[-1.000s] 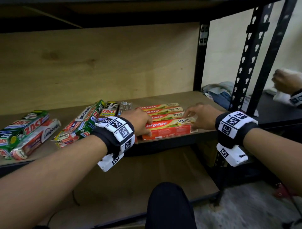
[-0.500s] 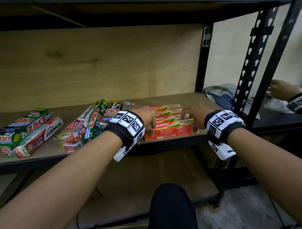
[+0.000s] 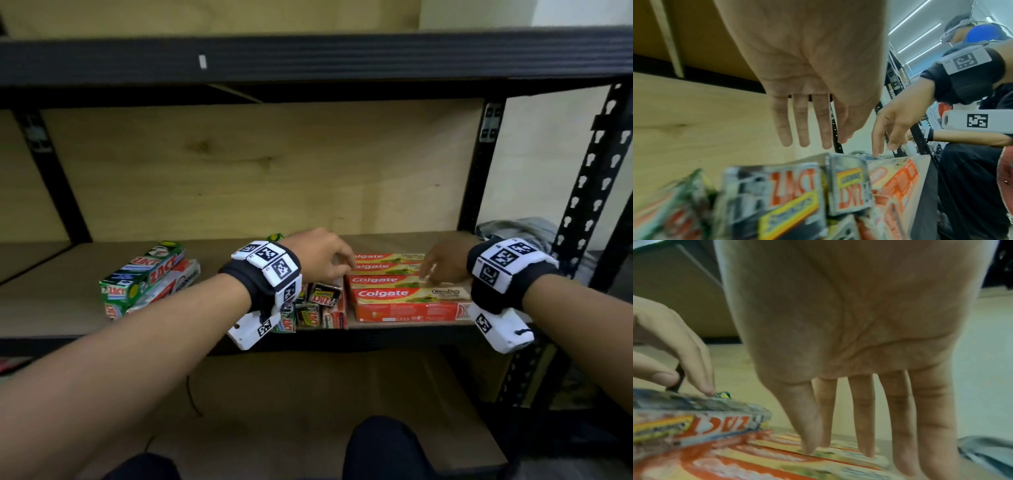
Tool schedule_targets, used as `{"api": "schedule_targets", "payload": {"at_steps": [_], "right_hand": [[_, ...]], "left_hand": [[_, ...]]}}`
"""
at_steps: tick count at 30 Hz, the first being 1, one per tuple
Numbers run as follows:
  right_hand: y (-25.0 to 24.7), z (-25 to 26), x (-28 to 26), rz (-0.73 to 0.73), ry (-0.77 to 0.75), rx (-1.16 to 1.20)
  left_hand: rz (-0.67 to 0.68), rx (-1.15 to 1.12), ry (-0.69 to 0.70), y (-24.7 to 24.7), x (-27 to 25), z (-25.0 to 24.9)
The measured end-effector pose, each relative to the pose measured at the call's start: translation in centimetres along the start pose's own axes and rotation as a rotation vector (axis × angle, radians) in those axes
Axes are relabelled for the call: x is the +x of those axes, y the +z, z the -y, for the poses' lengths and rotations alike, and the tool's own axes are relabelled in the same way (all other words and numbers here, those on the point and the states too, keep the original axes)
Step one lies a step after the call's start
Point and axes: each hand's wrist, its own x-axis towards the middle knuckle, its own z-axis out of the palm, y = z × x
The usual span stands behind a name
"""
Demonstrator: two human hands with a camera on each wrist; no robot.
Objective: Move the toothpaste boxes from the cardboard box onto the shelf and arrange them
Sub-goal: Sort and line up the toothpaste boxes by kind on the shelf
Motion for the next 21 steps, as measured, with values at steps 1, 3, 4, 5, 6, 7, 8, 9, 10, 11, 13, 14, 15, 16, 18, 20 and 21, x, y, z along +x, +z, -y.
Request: {"api": "schedule_targets", "payload": {"at_steps": [1, 3, 4, 5, 6, 7, 8, 9, 10, 11, 13, 14, 15, 16, 18, 20, 21], "right_hand": [[-0.4, 0.9, 0.0, -0.031, -0.014, 0.058], [-1.1, 3.0, 0.1, -0.047, -0.036, 0.24], [-1.2, 4.0, 0.3, -0.043, -0.055, 0.322], [-1.4, 4.9, 0.6, -0.04, -0.076, 0.366], [-1.5, 6.0, 0.7, -0.031, -0.099, 0.405], [-1.5, 7.1, 0.7, -0.009, -0.104, 0.465], [-1.5, 8.1, 0.7, 0.028, -0.105, 0.545], [-1.4, 8.9, 0.9, 0.064, -0.103, 0.607], [-1.4, 9.7, 1.1, 0.095, -0.108, 0.644], [-1.4, 10.5, 1.1, 0.114, -0.106, 0.66], [-1.0, 11.6, 1.4, 0.132, -0.094, 0.709], [-0.9, 12.0, 1.5, 0.15, -0.088, 0.75], [-0.7, 12.4, 1.5, 0.171, -0.089, 0.783], [-0.5, 12.7, 1.5, 0.188, -0.092, 0.798], [-0.1, 13.1, 1.8, 0.186, -0.08, 0.829], [0.1, 13.4, 2.1, 0.18, -0.072, 0.85], [0.1, 13.5, 2.2, 0.18, -0.071, 0.856]], "left_hand": [[-0.028, -0.01, -0.049, -0.3, -0.5, 0.9], [-0.092, -0.044, -0.173, -0.7, -1.4, 2.6], [-0.117, -0.086, -0.241, -0.9, -1.7, 3.2], [-0.126, -0.134, -0.31, -1.0, -2.0, 3.7], [-0.119, -0.178, -0.366, -1.0, -2.2, 4.2], [-0.093, -0.21, -0.412, -0.9, -2.3, 4.5], [-0.061, -0.235, -0.447, -0.7, -2.5, 4.8], [-0.034, -0.264, -0.475, -0.5, -2.6, 4.9], [-0.02, -0.296, -0.496, -0.2, -2.7, 5.0], [-0.017, -0.323, -0.508, 0.0, -2.7, 5.1], [-0.021, -0.348, -0.522, 0.5, -2.6, 5.2], [-0.014, -0.347, -0.529, 0.6, -2.5, 5.3], [0.008, -0.343, -0.533, 0.8, -2.3, 5.3], [0.04, -0.336, -0.538, 0.9, -2.1, 5.3], [0.092, -0.31, -0.546, 0.9, -1.7, 5.3], [0.116, -0.303, -0.57, 0.8, -1.3, 5.3], [0.123, -0.312, -0.583, 0.7, -1.1, 5.3]]}}
